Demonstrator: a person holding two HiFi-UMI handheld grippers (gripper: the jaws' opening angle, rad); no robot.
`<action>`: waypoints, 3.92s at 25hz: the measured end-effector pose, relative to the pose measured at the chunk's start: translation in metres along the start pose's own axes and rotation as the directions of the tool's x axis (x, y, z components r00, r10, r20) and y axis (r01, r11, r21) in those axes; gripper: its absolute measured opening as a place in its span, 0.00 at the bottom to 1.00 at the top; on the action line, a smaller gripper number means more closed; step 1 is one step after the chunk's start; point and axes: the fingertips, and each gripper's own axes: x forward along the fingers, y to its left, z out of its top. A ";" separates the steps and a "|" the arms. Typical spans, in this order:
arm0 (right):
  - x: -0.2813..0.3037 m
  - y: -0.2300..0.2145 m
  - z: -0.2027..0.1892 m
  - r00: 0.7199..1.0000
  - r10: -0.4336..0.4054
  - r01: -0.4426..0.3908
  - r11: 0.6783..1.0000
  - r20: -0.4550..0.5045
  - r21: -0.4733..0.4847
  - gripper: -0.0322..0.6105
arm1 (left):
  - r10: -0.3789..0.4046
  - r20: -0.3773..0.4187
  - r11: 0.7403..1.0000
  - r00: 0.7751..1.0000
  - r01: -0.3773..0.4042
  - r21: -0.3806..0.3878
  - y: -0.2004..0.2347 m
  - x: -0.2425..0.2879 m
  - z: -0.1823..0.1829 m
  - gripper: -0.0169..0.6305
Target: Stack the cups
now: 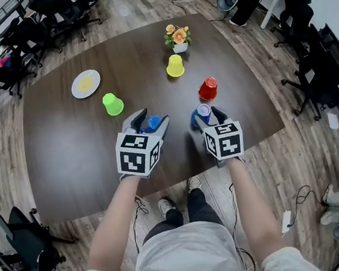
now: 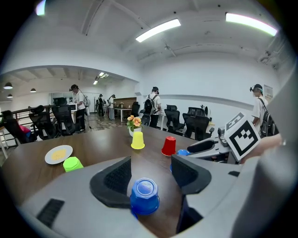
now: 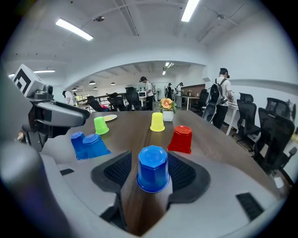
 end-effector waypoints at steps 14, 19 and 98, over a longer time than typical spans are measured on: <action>0.029 0.036 0.015 0.994 0.113 -0.113 0.991 -0.005 -0.071 0.39 | 0.075 -0.015 0.997 0.997 -0.075 -0.031 0.034 0.001 -0.002 0.44; 0.039 0.062 0.017 0.984 0.175 -0.177 0.979 -0.025 -0.100 0.39 | 0.095 -0.015 0.994 0.995 -0.095 -0.043 0.045 -0.003 -0.003 0.44; 0.014 0.104 0.090 0.916 0.397 -0.395 0.870 -0.057 -0.294 0.40 | 0.255 -0.004 0.958 0.967 -0.253 -0.132 0.074 -0.046 -0.013 0.45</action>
